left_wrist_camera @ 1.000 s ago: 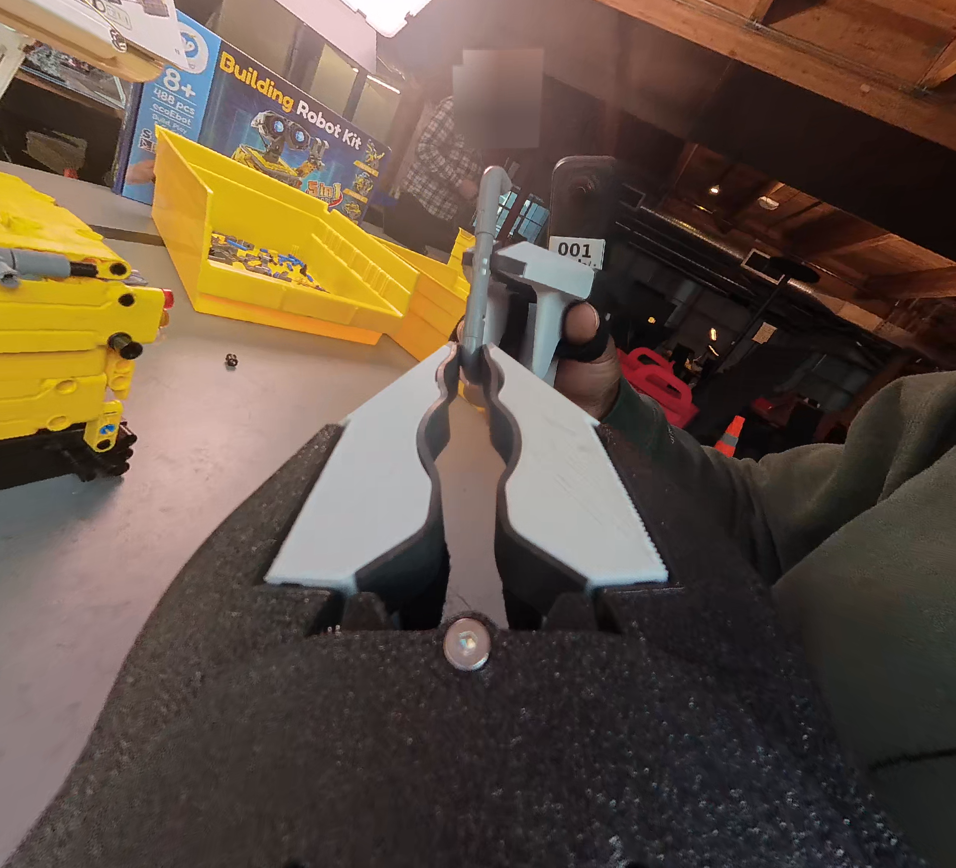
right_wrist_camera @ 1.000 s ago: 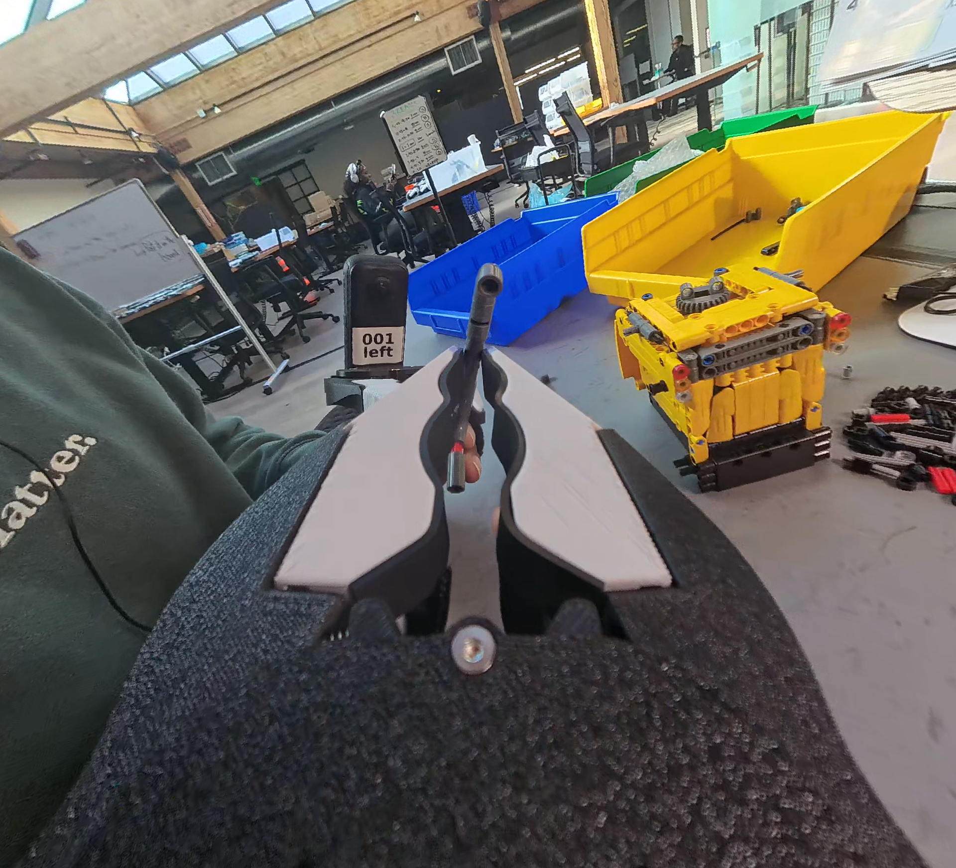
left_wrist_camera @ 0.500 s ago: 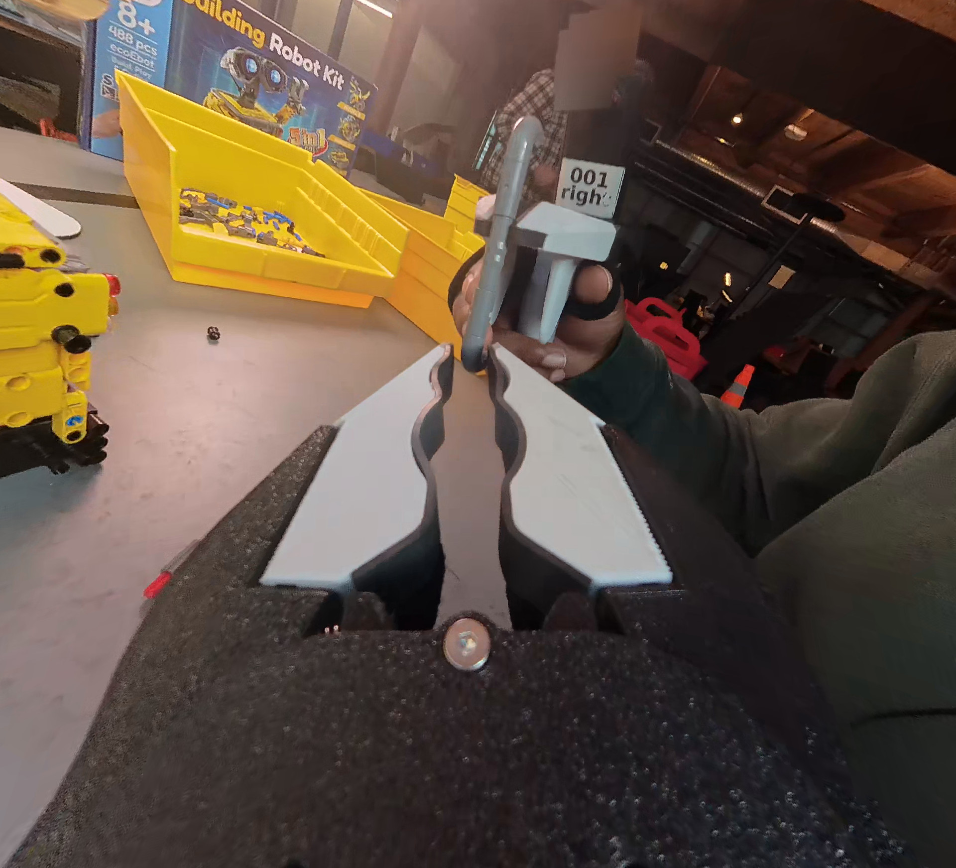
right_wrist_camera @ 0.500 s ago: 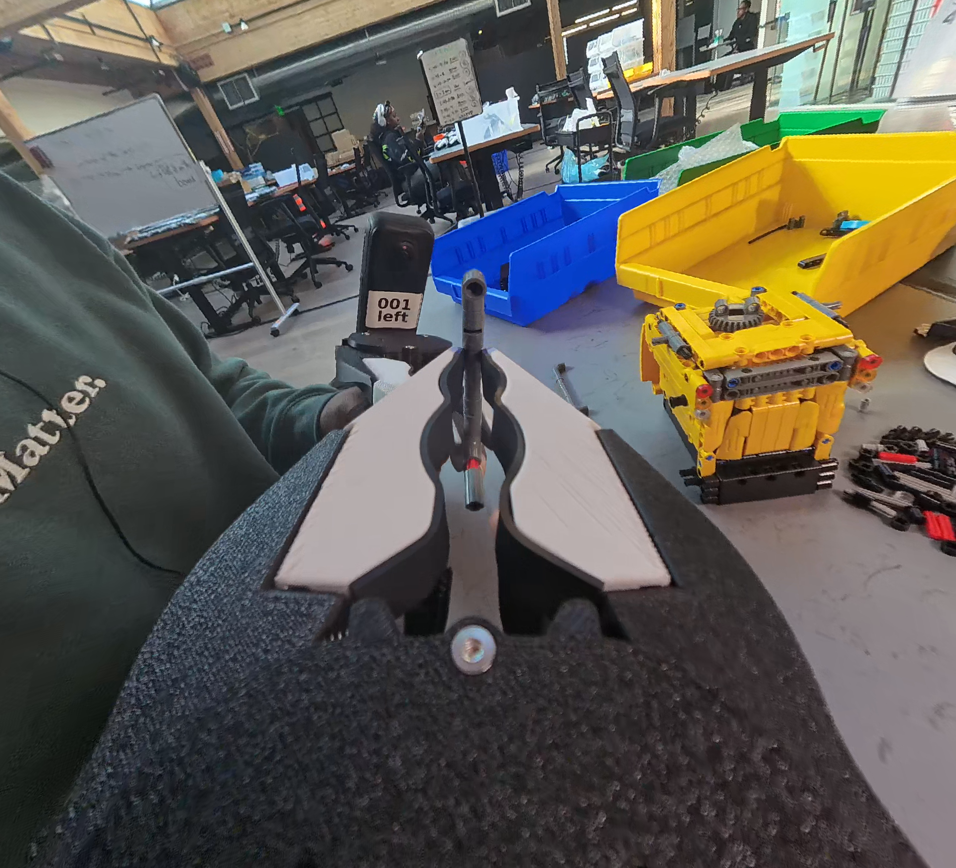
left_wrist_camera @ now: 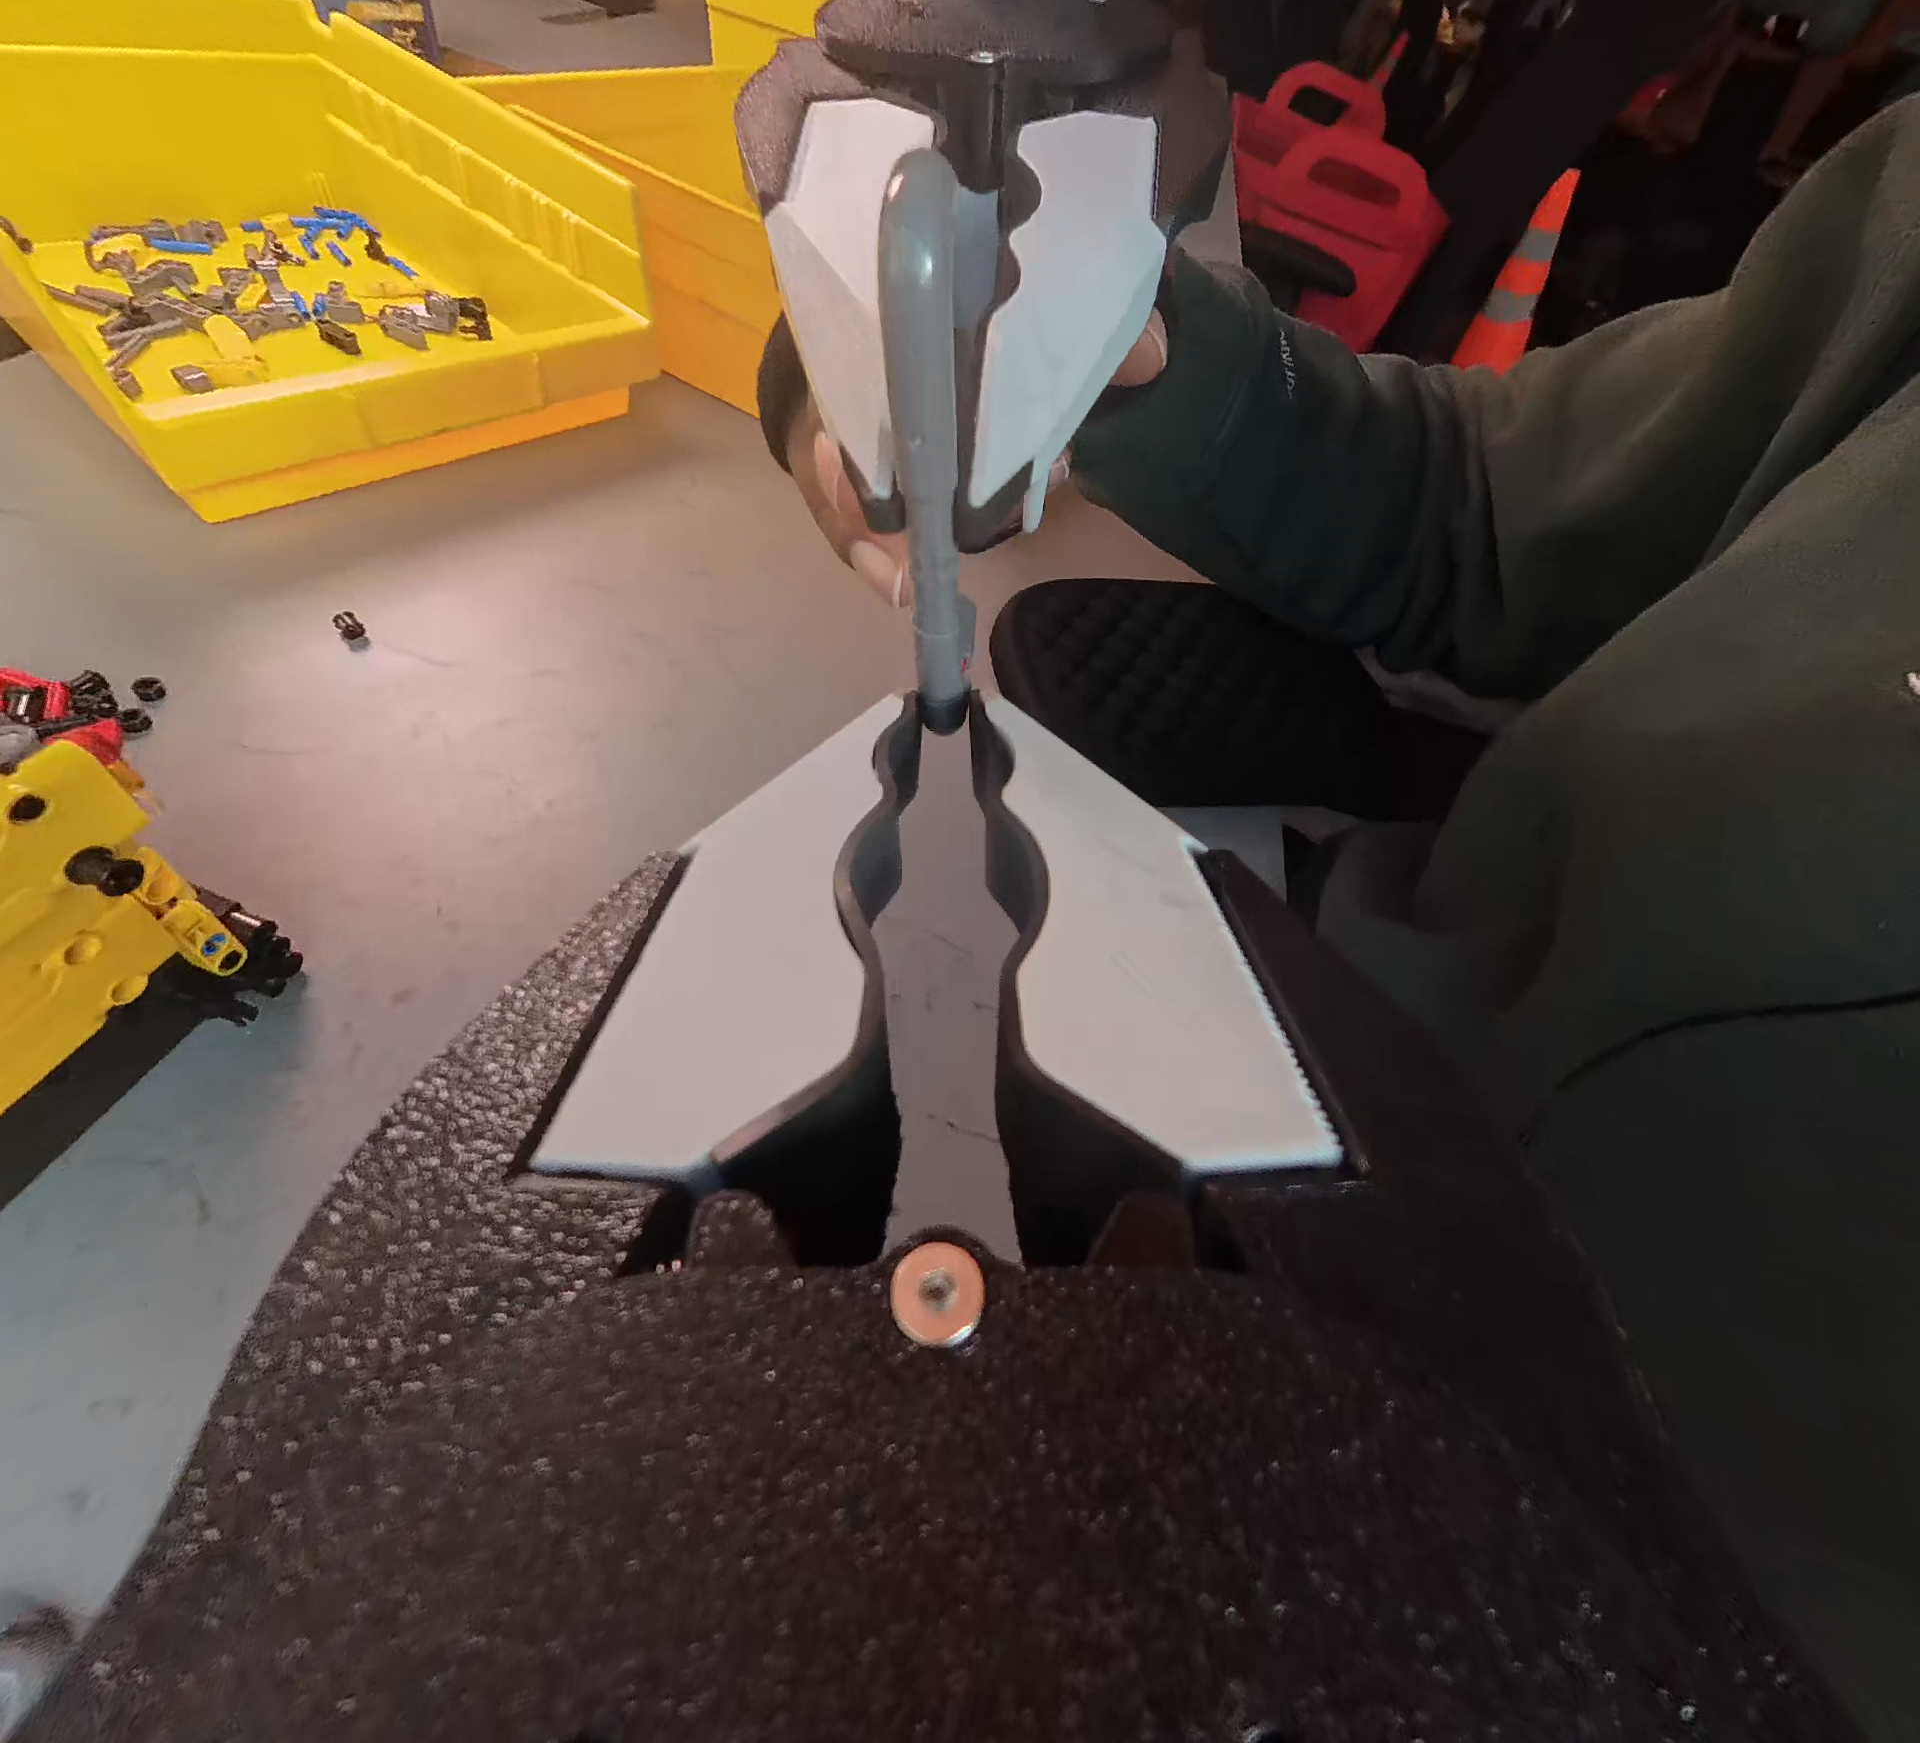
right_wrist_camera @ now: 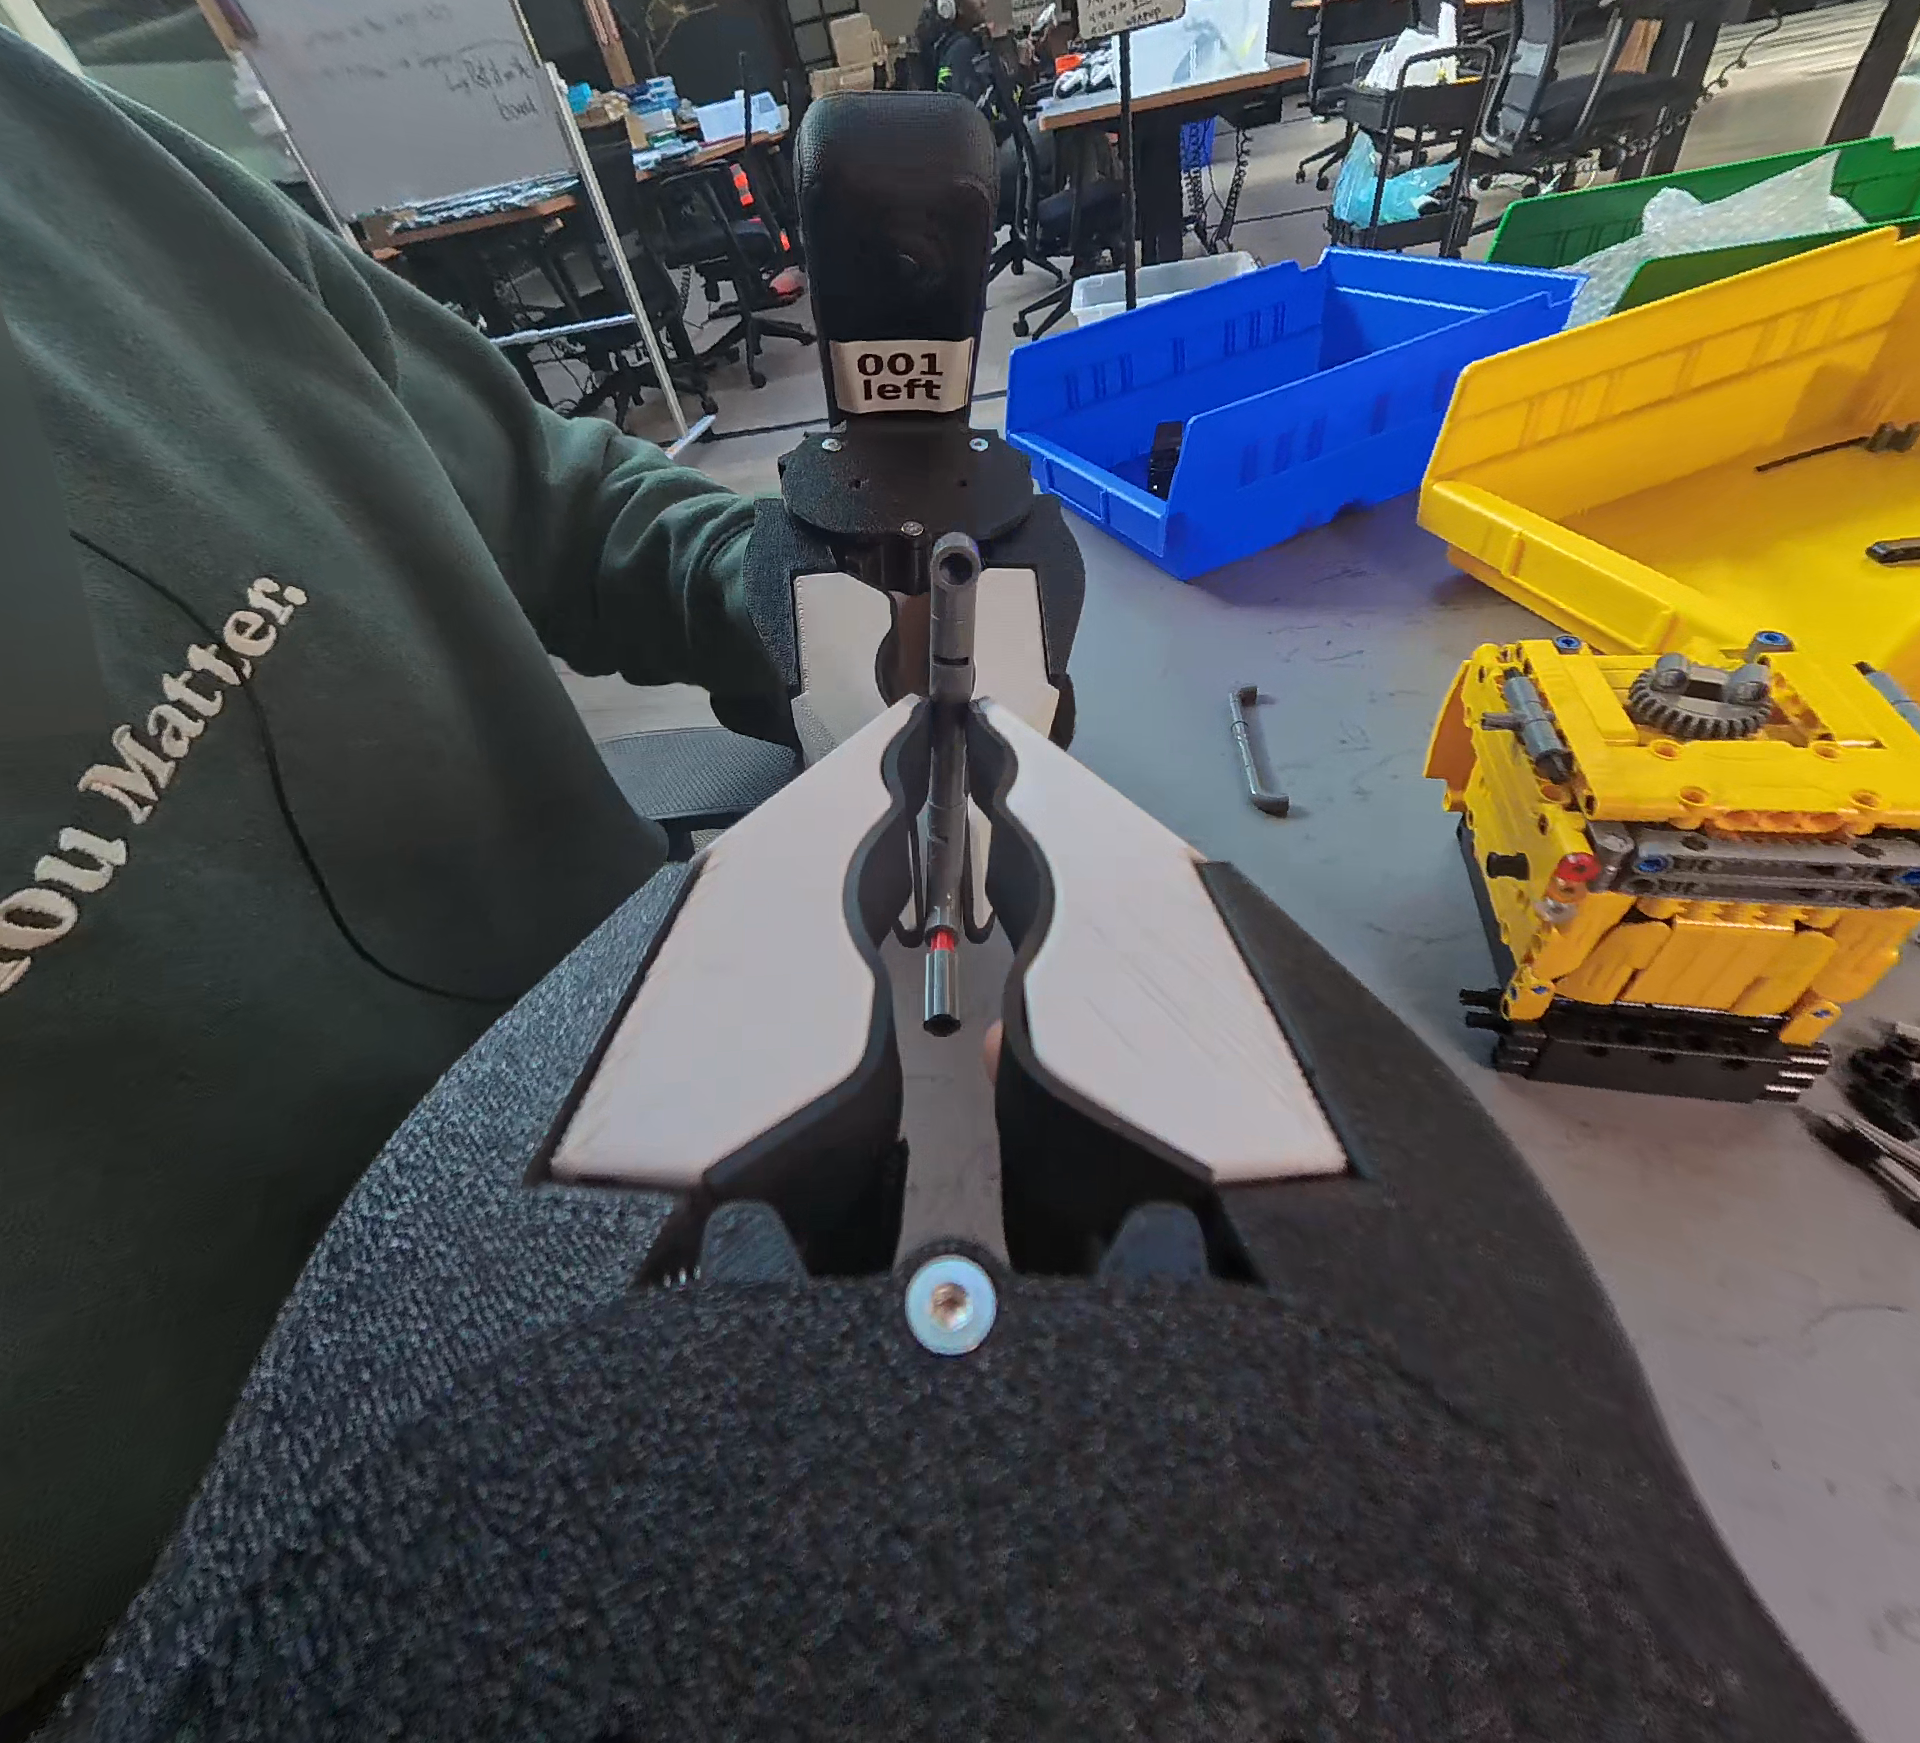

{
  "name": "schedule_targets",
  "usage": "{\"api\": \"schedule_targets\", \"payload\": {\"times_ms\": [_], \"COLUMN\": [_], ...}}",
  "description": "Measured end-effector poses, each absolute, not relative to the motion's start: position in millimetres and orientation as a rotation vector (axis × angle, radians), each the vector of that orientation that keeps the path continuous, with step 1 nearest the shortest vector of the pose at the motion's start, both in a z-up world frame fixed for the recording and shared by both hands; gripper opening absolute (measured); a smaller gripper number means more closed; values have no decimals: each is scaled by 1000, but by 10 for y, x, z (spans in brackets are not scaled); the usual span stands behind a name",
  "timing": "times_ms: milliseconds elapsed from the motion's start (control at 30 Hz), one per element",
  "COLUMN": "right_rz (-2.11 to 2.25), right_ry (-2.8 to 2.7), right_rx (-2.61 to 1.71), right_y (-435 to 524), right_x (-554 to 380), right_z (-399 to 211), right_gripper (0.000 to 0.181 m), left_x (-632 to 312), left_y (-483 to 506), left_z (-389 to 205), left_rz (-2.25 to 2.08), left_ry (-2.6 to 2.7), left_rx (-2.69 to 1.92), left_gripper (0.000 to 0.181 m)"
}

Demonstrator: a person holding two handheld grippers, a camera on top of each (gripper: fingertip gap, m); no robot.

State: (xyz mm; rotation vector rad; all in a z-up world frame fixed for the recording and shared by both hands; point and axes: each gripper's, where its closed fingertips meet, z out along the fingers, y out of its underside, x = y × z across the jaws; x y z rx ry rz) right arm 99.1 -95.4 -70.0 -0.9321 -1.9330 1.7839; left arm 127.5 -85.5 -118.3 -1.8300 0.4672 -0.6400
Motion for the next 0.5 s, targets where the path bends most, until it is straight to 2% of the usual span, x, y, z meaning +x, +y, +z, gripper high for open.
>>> {"api": "schedule_targets", "payload": {"times_ms": [500], "right_rz": [1782], "right_ry": [-1957], "right_rx": [-983], "right_y": [-898], "right_x": [928], "right_z": [-825], "right_gripper": [6], "left_x": [1251], "left_y": [-770], "left_z": [-1269], "left_rz": [-741], "left_ry": [518], "left_rx": [-1822], "left_gripper": [7]}}
